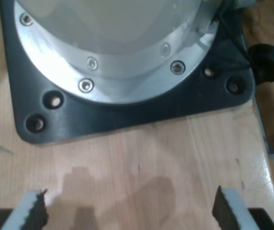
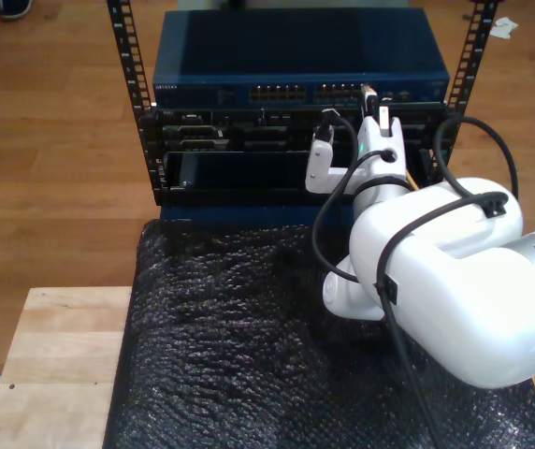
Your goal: Grab the cable and plug it in
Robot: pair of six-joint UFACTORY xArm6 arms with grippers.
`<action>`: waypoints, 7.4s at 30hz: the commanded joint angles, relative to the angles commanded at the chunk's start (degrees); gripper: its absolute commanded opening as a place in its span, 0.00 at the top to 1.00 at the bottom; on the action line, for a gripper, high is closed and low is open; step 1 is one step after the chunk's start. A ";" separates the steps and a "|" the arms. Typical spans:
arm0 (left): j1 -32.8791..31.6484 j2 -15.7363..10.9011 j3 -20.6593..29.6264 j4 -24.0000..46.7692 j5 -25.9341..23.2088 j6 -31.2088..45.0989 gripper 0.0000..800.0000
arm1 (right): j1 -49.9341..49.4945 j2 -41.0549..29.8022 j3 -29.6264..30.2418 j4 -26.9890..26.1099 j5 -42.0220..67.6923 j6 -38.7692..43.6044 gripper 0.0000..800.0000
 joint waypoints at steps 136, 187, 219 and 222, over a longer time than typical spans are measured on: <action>-0.09 0.00 0.00 0.00 0.00 0.00 0.00 | -68.48 -74.64 35.60 -7.38 128.53 -50.29 0.00; -0.09 0.09 0.00 0.00 0.00 0.00 0.00 | -102.33 -78.86 60.92 -23.91 135.21 -82.55 0.00; -0.09 0.00 0.00 0.00 0.00 0.00 0.00 | -104.35 -78.15 64.18 -23.65 129.32 -82.64 0.00; -0.09 0.09 0.00 0.00 0.00 0.00 0.00 | -104.35 -78.15 64.18 -23.74 129.32 -82.64 0.00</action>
